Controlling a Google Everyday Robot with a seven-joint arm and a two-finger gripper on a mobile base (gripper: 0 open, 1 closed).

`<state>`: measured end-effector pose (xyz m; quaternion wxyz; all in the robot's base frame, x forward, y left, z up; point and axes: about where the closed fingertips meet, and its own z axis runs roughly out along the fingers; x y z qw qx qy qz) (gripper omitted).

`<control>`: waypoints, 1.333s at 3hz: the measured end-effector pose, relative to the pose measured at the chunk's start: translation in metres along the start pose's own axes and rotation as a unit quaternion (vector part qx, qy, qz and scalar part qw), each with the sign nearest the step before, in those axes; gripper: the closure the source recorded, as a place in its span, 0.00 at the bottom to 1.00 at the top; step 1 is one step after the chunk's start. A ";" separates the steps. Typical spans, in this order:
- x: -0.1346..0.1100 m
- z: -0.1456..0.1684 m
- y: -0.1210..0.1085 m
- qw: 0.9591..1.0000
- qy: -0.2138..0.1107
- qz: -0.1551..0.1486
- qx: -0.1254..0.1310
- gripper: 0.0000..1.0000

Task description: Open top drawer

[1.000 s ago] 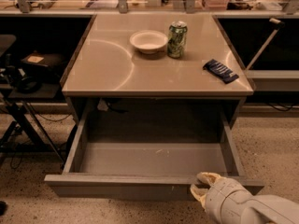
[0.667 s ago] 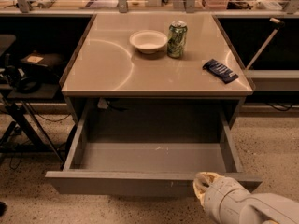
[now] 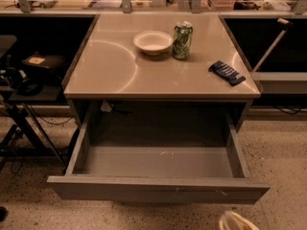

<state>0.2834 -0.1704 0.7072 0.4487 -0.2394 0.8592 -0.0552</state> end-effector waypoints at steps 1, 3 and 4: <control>0.023 -0.026 -0.004 0.999 -0.009 0.013 0.029 0.84; 0.023 -0.026 -0.004 0.999 -0.009 0.013 0.029 0.37; 0.023 -0.026 -0.004 0.999 -0.009 0.013 0.029 0.14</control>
Offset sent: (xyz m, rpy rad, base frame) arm -0.0293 -0.0171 0.0007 -0.0022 -0.0409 -0.0531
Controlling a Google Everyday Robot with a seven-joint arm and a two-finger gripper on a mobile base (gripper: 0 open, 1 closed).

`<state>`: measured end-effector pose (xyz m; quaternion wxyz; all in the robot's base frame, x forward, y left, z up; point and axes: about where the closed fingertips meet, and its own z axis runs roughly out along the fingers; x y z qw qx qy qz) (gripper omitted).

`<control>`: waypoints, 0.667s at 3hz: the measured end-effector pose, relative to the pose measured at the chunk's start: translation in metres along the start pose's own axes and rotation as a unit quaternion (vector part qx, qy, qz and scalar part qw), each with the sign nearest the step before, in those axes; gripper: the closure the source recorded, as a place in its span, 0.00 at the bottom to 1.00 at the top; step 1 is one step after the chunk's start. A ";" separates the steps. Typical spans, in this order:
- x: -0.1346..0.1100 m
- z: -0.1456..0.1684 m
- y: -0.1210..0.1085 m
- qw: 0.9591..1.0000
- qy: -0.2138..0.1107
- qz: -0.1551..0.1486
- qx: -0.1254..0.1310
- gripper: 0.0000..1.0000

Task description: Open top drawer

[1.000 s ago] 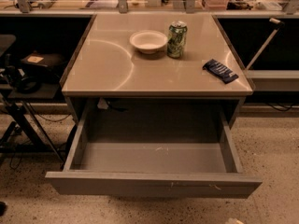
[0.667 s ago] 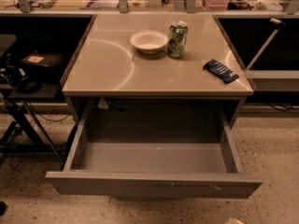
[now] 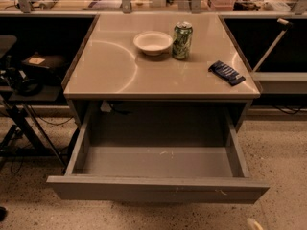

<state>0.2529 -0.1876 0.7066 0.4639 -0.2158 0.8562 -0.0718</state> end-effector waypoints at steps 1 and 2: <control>0.000 0.000 0.000 1.000 0.000 0.000 0.000 0.00; 0.000 0.000 0.000 1.000 0.000 0.000 0.000 0.00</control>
Offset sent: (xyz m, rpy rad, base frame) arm 0.0000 0.0000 0.0000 0.0000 0.0000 0.0000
